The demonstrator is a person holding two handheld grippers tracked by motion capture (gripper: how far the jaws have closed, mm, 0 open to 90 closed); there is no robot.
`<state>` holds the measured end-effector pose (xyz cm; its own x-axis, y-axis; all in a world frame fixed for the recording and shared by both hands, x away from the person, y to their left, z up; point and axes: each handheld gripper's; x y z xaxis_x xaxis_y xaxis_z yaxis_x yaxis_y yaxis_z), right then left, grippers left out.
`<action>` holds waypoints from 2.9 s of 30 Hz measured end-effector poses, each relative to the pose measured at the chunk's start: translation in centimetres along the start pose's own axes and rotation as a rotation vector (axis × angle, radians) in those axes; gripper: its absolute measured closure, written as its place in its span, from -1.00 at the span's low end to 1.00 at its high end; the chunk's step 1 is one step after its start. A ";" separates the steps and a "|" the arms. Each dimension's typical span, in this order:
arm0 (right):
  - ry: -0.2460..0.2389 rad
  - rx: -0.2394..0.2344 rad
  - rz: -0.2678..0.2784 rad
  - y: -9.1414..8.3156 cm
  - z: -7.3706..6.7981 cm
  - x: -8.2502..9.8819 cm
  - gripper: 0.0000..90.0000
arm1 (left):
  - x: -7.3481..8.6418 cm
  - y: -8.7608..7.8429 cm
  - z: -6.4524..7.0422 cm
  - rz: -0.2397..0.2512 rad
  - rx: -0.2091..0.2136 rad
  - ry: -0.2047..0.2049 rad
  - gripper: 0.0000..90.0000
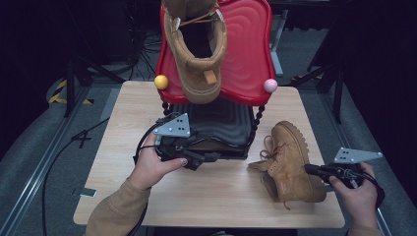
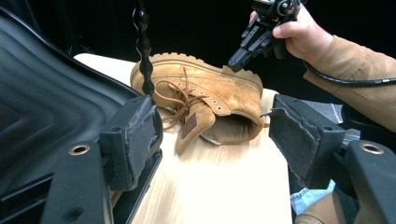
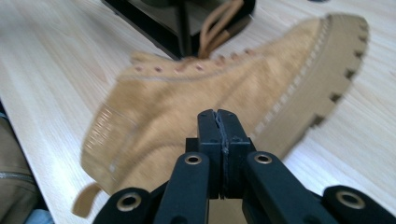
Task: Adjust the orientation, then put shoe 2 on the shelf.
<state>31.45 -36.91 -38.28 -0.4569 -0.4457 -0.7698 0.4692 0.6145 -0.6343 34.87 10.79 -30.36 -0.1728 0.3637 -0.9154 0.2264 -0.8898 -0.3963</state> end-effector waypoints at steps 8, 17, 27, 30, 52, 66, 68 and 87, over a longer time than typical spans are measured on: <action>0.023 0.013 -0.033 -0.1 0.9 1.1 1.00 | 0.2 0.4 0.0 -0.019 0.004 -0.024 -0.30; -0.002 -0.027 -0.050 0.3 0.3 0.8 1.00 | 0.3 0.7 0.1 -0.034 0.011 -0.020 -0.31; -0.018 -0.021 -0.068 0.7 0.0 0.8 1.00 | 0.4 0.8 0.1 -0.039 0.014 -0.016 -0.31; -0.002 0.003 -0.062 0.3 0.3 0.9 1.00 | 0.5 0.8 0.1 -0.036 0.014 -0.020 -0.31; 0.146 0.428 -0.055 -4.7 4.0 5.4 1.00 | 0.6 1.4 0.2 -0.041 0.017 -0.014 -0.30; 0.190 0.431 0.021 -6.2 4.3 6.1 0.95 | 0.7 1.5 0.3 -0.046 0.021 -0.016 -0.29; 0.203 0.443 0.047 -6.6 4.3 6.1 0.86 | 0.7 1.5 0.3 -0.047 0.021 -0.016 -0.30; 0.147 0.426 0.231 -8.6 4.4 1.6 0.28 | 1.4 1.2 0.4 -0.072 -0.001 -0.034 -0.30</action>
<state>29.99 -45.79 -34.40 -0.3921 -0.2138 -0.8947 0.8231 0.3527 -0.4450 34.53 10.12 -32.10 -0.2209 0.4168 -0.8818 0.2134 -0.8615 -0.4607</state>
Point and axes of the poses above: each handheld gripper's, and its own axes: y roughly forward along the jaws, x roughly out of its underside, z roughly to its right, and after that the axes turned 2 degrees about -x, right-handed
